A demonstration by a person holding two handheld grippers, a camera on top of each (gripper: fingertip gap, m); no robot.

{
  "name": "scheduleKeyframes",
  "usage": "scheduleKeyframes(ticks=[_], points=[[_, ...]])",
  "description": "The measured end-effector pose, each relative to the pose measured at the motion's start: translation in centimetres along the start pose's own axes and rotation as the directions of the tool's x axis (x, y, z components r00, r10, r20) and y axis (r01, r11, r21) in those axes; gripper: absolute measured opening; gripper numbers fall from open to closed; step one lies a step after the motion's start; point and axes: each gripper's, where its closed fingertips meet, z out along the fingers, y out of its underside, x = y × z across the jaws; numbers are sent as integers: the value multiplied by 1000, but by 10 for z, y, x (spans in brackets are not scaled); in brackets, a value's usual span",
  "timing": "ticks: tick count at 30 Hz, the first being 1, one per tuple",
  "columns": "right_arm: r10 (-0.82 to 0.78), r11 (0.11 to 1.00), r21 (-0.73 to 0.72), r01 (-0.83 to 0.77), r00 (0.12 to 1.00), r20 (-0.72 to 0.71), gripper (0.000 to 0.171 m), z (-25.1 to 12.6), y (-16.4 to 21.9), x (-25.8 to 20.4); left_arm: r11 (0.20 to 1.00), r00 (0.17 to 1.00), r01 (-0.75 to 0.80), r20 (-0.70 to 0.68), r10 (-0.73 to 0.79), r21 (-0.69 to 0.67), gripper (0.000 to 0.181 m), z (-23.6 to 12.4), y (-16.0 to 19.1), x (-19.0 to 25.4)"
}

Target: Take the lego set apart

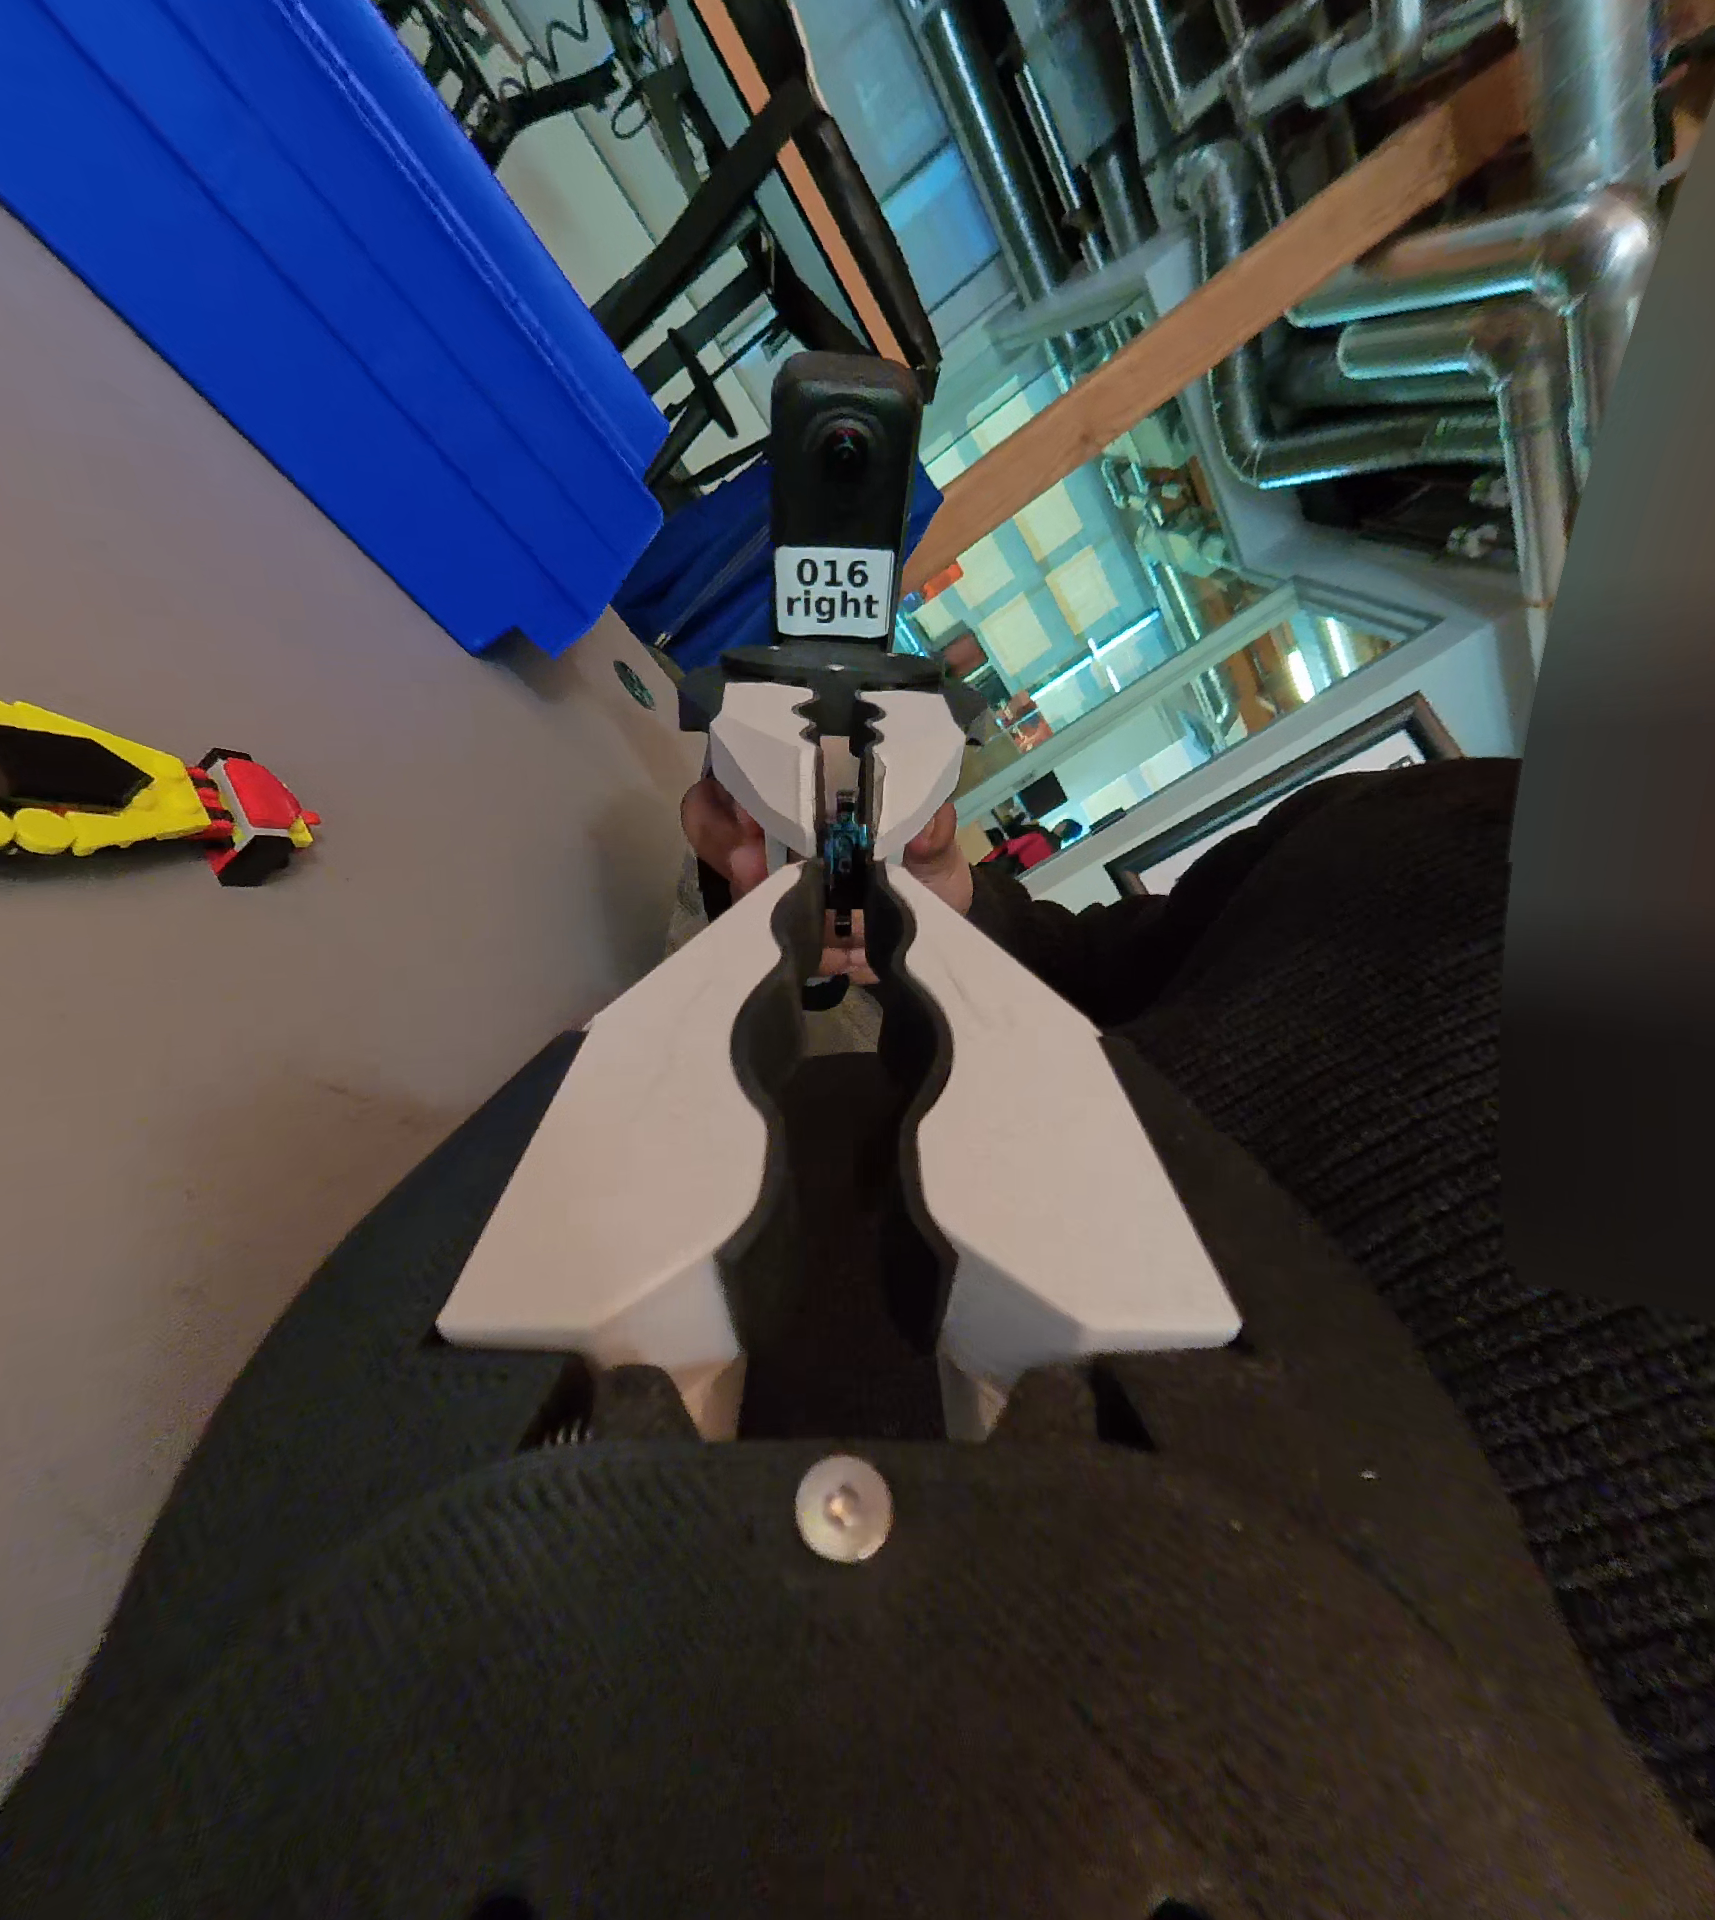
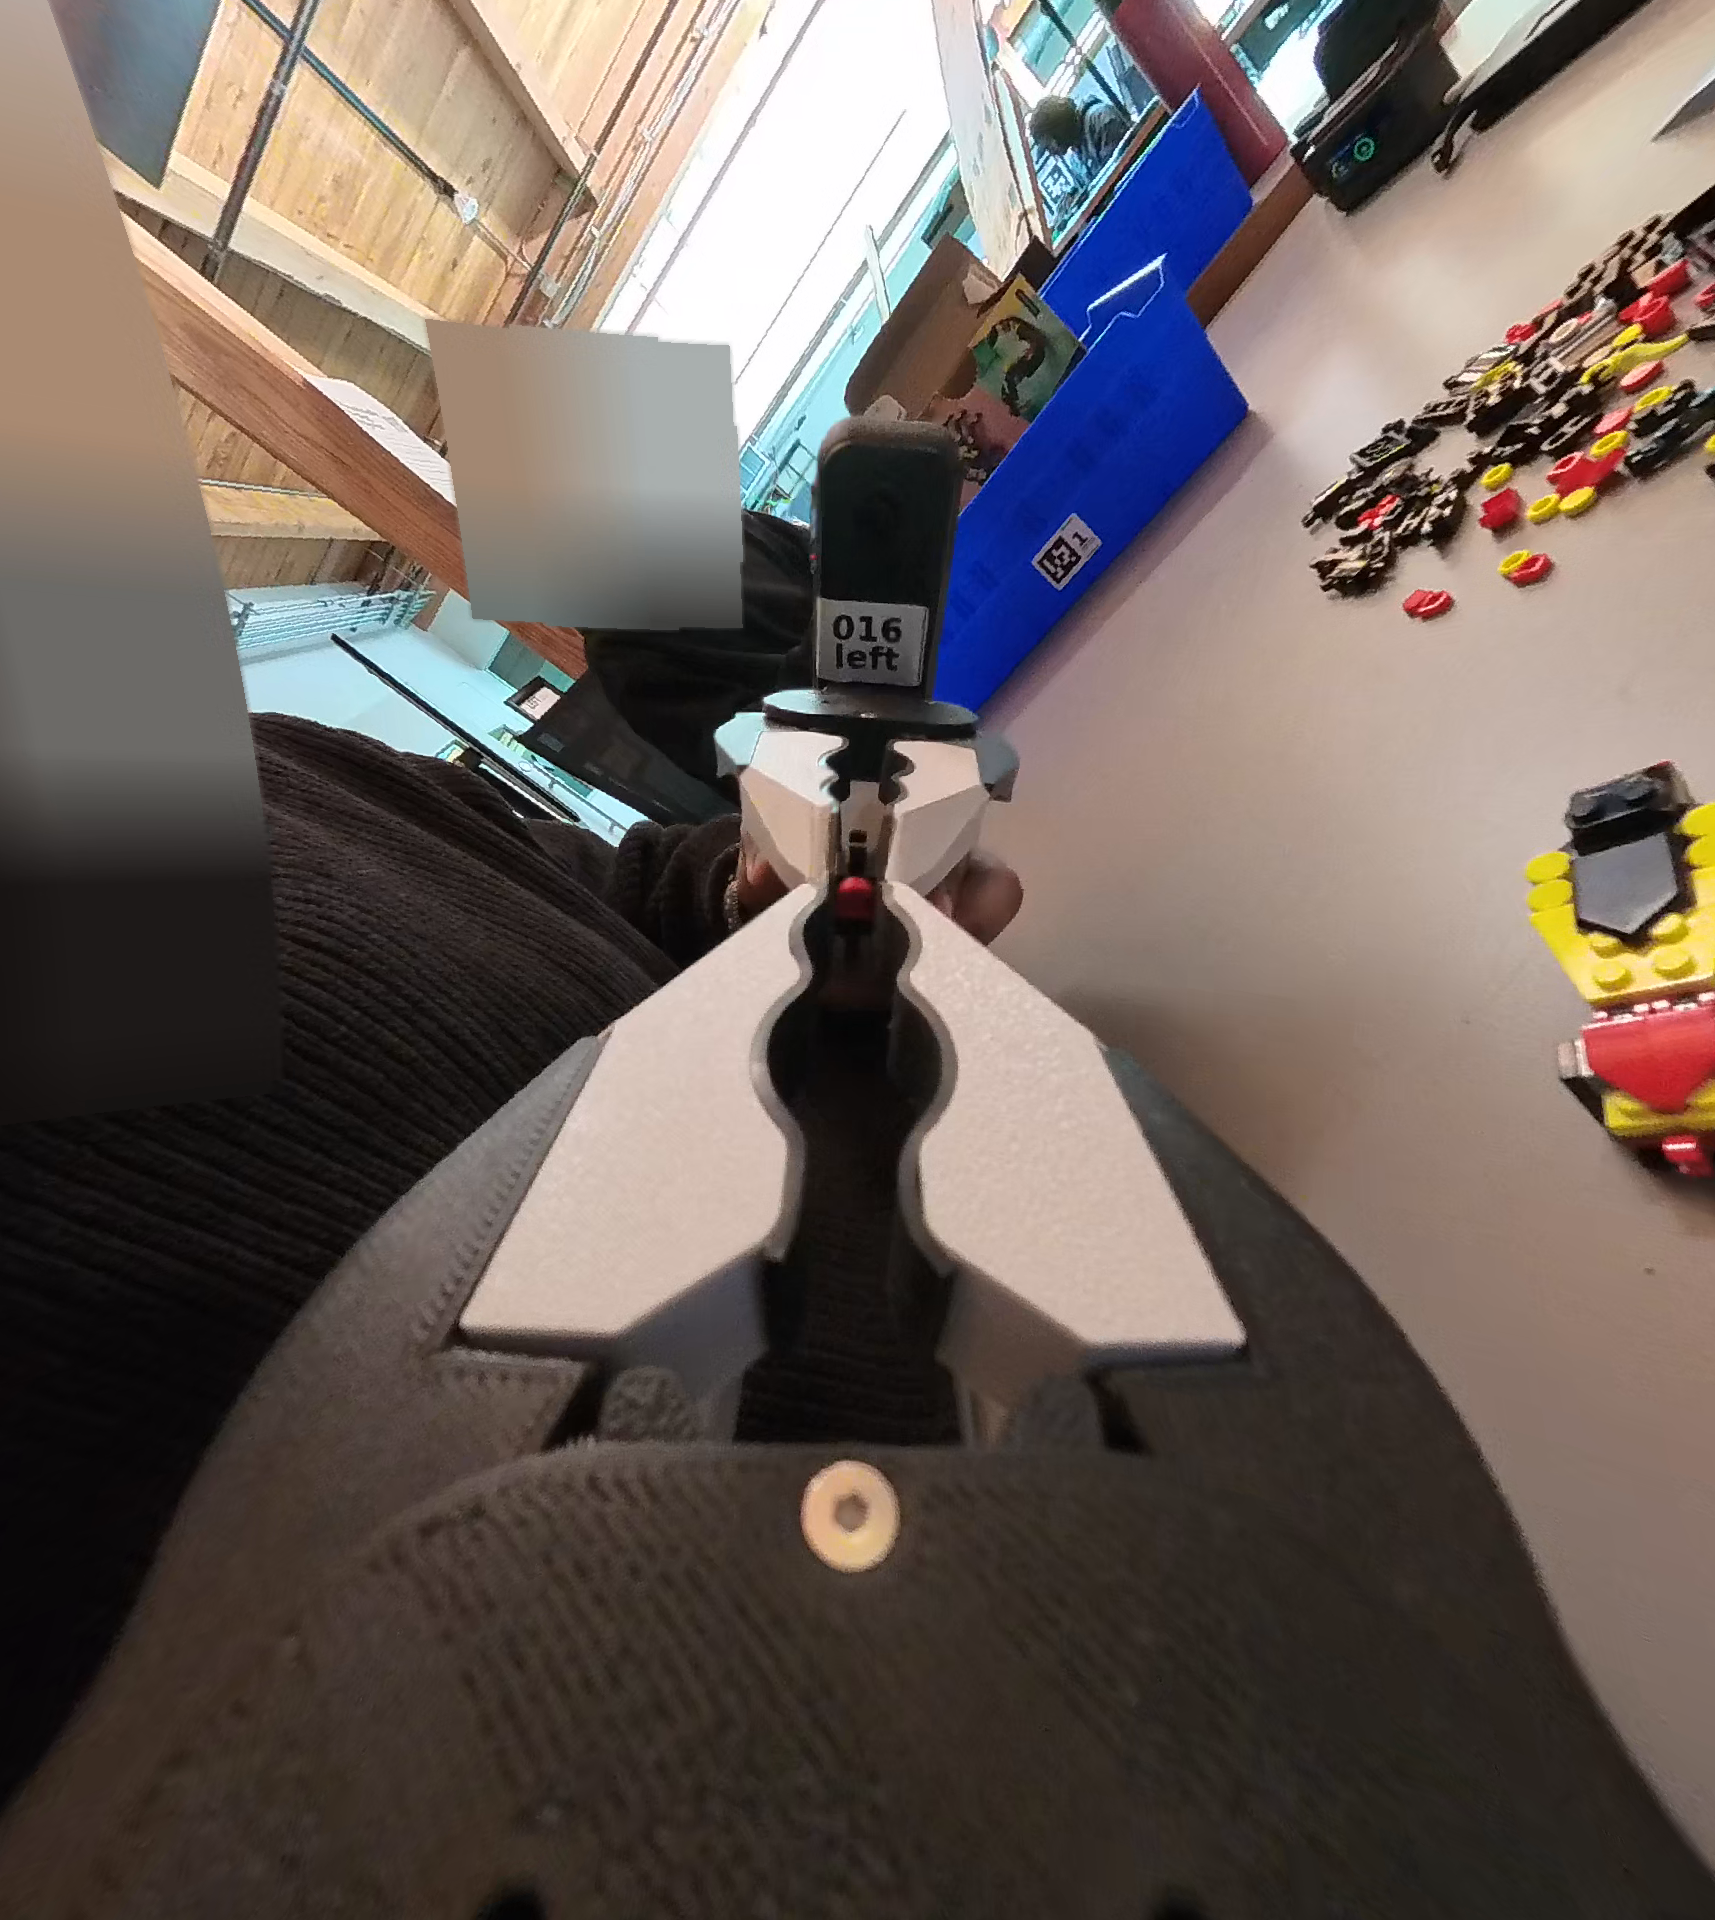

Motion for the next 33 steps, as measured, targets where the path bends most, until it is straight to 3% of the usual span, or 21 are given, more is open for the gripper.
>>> scheduleKeyframes(ticks=[9,10,12,13,16,20,24,29,33], points=[[-1,999,-33,0,1000,-28,6,-2,2,3,998,999,53,1,-53,46,6,-5,-7,-2],[-13,999,-38,11,999,-44,0,-5,2,5,996,998,57,11,-58,67,4,-8,-10,-4],[-30,999,28,33,994,-108,0,-29,-11,17,967,992,82,71,-102,241,0,-44,-45,-23],[-39,998,41,45,989,-145,0,-37,-14,24,971,987,12,155,-50,237,0,-54,-47,-36],[-56,998,13,58,990,-128,0,-17,-10,20,985,993,-11,120,-10,171,0,-29,-36,-21],[-129,990,-80,115,971,-202,0,-12,5,33,989,955,-141,268,123,48,0,-30,-26,-38],[-199,979,-76,186,951,-236,0,-18,0,33,985,965,-100,253,61,142,0,-47,-44,-37],[-166,986,-60,158,973,-158,3,-9,4,23,942,905,-226,411,110,247,0,-94,-82,-38],[-139,990,-46,135,982,-125,7,-4,5,20,933,755,-317,641,139,171,0,-130,-83,-61]])
